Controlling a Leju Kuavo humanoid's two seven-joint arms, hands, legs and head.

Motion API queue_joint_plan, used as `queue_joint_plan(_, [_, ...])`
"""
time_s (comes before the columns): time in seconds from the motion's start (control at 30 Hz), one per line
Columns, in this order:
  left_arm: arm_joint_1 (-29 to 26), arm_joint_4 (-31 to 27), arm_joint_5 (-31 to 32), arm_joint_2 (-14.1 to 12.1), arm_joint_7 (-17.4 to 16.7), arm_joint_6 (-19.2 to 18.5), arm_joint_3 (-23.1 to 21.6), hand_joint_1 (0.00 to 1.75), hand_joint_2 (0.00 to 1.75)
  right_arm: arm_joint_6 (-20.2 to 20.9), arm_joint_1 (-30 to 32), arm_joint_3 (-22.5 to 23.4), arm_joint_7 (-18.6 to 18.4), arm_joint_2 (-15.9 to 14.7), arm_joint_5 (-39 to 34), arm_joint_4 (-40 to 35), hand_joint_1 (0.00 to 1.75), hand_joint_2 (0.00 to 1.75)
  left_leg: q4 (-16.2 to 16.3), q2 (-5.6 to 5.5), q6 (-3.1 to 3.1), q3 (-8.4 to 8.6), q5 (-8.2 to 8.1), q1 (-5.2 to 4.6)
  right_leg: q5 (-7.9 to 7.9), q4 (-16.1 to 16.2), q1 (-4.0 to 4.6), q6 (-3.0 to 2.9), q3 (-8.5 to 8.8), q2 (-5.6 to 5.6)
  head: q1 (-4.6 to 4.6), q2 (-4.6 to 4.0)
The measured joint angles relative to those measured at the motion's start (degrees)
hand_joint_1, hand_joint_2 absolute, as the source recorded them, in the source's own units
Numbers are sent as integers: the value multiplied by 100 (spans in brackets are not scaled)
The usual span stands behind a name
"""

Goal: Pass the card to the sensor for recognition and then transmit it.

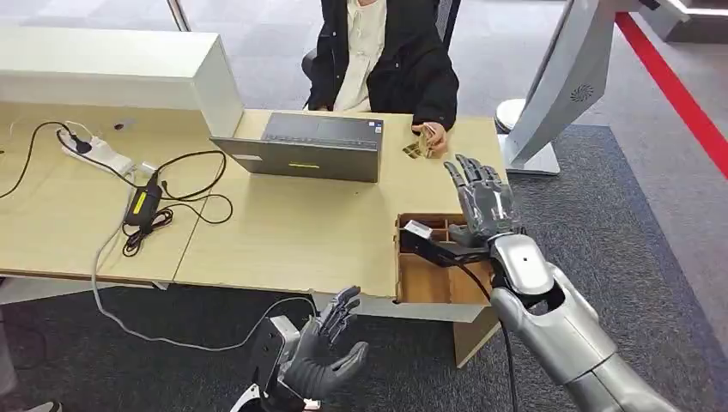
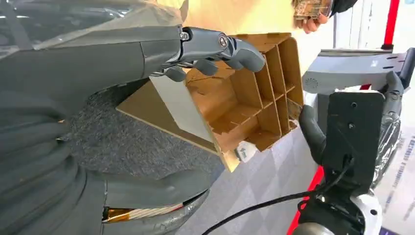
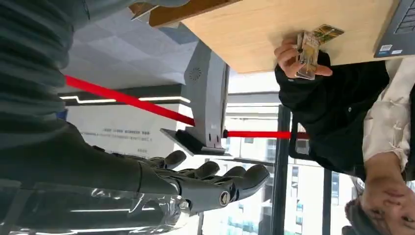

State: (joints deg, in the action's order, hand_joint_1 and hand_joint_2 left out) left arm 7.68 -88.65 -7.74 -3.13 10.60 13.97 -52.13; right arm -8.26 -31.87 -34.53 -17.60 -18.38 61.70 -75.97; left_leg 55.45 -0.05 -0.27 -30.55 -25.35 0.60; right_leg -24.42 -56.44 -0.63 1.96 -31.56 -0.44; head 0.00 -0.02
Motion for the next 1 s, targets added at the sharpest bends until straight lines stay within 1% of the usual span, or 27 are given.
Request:
queue_joint_plan(0.2, [-2,0,0,0,0,-68,-2,0,175,175,27,-9,-92,-42,164,193,0,175,0,0,0,0,0,0,0,0,0,0,0,0,-2,0])
queue_joint_plan(0.47, [1,0,11,2,-20,-103,-2,0,175,188,67,-11,-92,-52,146,566,0,175,0,0,0,0,0,0,0,0,0,0,0,0,-2,0])
queue_joint_plan(0.7, [10,-2,17,2,-98,-81,-2,0,175,-35,81,-11,-17,-42,157,833,0,175,0,-1,0,-1,0,0,0,0,0,0,0,0,0,0])
queue_joint_plan(1.0, [33,0,13,2,-85,-79,-2,0,175,-223,53,-4,48,-20,138,1121,0,175,0,0,0,-1,0,0,0,0,0,0,1,0,0,0])
